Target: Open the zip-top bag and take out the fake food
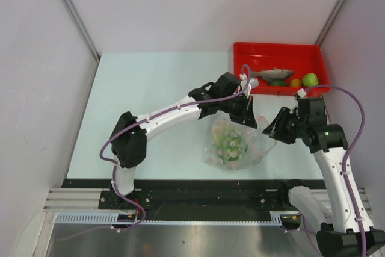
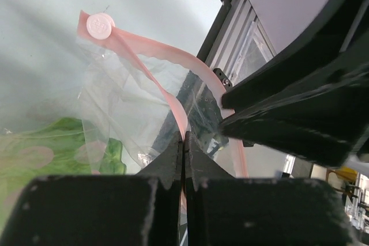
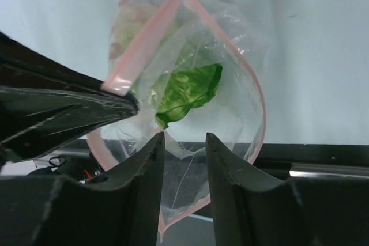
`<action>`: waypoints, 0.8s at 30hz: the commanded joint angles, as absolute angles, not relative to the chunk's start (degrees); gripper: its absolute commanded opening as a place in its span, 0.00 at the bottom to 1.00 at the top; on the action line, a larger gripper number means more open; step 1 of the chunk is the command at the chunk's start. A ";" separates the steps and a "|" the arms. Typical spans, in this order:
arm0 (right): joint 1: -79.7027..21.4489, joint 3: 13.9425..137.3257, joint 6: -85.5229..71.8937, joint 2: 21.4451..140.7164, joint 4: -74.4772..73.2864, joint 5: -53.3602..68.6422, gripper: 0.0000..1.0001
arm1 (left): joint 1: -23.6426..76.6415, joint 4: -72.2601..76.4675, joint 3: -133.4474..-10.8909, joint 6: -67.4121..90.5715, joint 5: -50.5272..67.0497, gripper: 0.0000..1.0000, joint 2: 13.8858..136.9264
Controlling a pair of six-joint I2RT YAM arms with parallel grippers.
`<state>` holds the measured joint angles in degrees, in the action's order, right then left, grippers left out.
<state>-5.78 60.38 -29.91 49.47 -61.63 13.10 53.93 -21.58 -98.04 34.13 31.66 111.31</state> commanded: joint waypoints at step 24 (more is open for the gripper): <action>-7.03 36.57 -42.62 62.93 -34.63 31.64 0.70 | 55.99 -20.83 -103.80 36.47 32.17 0.00 109.77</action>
